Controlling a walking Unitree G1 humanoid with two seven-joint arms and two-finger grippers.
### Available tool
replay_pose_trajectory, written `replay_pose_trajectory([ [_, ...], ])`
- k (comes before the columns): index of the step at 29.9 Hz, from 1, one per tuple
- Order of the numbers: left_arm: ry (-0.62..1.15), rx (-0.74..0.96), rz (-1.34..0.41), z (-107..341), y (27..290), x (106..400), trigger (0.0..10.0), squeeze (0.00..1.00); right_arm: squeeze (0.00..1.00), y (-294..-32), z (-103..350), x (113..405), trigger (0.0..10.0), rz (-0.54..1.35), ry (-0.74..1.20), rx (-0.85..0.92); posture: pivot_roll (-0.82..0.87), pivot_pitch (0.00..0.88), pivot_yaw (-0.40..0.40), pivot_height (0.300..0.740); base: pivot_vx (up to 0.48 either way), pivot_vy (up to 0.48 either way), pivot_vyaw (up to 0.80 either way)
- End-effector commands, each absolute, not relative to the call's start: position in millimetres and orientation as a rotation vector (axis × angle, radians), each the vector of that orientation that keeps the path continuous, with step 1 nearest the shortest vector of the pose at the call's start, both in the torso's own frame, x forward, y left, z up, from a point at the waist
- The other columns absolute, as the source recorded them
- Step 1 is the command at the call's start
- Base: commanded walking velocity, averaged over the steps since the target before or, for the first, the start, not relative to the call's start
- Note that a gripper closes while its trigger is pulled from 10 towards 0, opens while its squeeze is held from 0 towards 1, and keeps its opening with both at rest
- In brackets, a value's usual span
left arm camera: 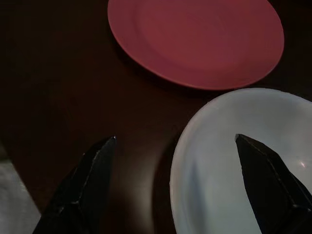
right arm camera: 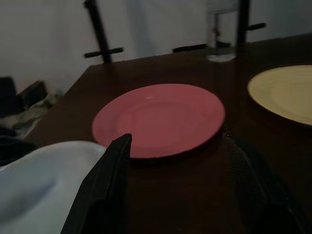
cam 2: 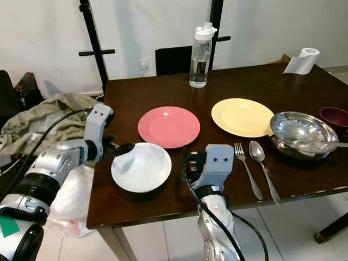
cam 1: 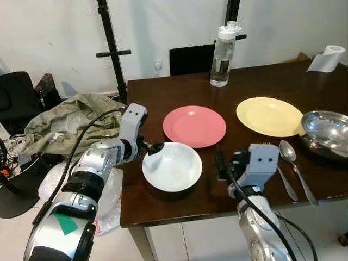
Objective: Setting the table
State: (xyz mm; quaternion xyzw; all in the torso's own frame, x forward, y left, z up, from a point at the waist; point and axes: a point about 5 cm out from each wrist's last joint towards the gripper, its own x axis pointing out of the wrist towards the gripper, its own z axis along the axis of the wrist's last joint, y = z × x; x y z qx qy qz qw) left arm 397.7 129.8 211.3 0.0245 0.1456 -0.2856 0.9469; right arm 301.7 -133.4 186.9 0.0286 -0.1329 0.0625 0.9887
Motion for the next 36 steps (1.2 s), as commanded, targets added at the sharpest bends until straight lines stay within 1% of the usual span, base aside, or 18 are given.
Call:
replay_pose_trajectory([
  [1,0.321,0.026,-0.582,205,135,394,10.0,0.00,0.00,-129,186,303,10.0,0.156,-0.252,0.058,0.09,0.159,0.128,0.740,0.000,0.000,0.00],
  [8,0.341,-0.013,-0.620,194,132,383,10.0,0.00,0.00,-134,189,307,10.0,0.173,-0.241,0.037,0.09,0.184,0.083,0.740,0.000,0.000,0.00],
  [15,0.371,-0.045,-0.676,187,118,379,10.0,0.00,0.00,-140,190,308,10.0,0.141,-0.239,0.034,0.08,0.200,0.108,0.740,0.000,0.000,0.00],
  [19,0.383,-0.039,-0.687,186,115,378,10.0,0.00,0.00,-142,189,306,10.0,0.123,-0.237,0.039,0.08,0.200,0.119,0.740,0.000,0.000,0.00],
  [20,0.389,-0.035,-0.683,185,115,378,5.3,0.00,0.00,-142,188,305,10.0,0.120,-0.235,0.040,0.08,0.200,0.120,0.740,0.000,0.000,0.00],
  [21,0.389,-0.035,-0.683,185,115,378,5.3,0.00,0.00,-142,188,305,10.0,0.120,-0.235,0.040,0.08,0.200,0.120,0.740,0.000,0.000,0.00],
  [22,0.395,-0.032,-0.677,184,115,378,2.9,0.00,0.00,-142,188,304,10.0,0.116,-0.234,0.042,0.08,0.199,0.123,0.740,0.000,0.000,0.00],
  [23,0.401,-0.026,-0.666,183,116,378,0.0,0.00,0.00,-142,187,304,10.0,0.114,-0.234,0.045,0.08,0.197,0.125,0.740,0.000,0.000,0.00],
  [36,0.429,-0.019,-0.647,175,120,376,0.0,0.00,0.00,-142,187,303,10.0,0.109,-0.232,0.047,0.08,0.187,0.125,0.740,0.000,0.000,0.00],
])
